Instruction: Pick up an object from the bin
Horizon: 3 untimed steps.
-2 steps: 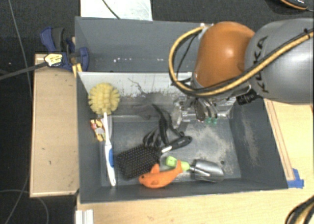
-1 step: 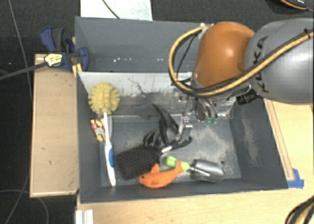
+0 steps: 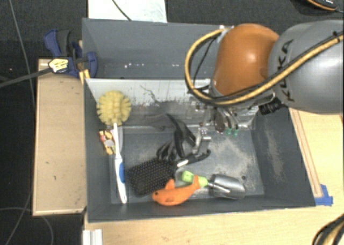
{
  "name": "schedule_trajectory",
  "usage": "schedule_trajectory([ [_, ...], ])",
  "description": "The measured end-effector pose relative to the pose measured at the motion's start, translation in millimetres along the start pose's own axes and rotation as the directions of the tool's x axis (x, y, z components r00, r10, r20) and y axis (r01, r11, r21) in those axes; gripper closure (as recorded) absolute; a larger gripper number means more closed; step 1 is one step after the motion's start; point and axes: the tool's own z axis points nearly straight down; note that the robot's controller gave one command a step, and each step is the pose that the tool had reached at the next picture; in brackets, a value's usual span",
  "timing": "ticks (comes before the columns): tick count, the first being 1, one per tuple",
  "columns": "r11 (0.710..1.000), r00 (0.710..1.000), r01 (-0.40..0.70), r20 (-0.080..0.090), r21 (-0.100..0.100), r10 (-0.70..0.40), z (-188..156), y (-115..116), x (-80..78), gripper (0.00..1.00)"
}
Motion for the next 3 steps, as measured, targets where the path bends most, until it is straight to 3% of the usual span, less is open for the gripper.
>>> schedule_trajectory([
  [1, 0.985, 0.985, 0.172, 0.001, 0.000, -0.172, 51.0, 2.3, 1.4, 0.00],
  [2, 0.975, 0.975, 0.224, 0.006, 0.000, -0.224, 43.0, 15.5, -0.4, 0.00],
  [3, 0.959, 0.959, 0.285, -0.003, -0.001, -0.285, 101.6, 11.3, -4.9, 0.00],
])
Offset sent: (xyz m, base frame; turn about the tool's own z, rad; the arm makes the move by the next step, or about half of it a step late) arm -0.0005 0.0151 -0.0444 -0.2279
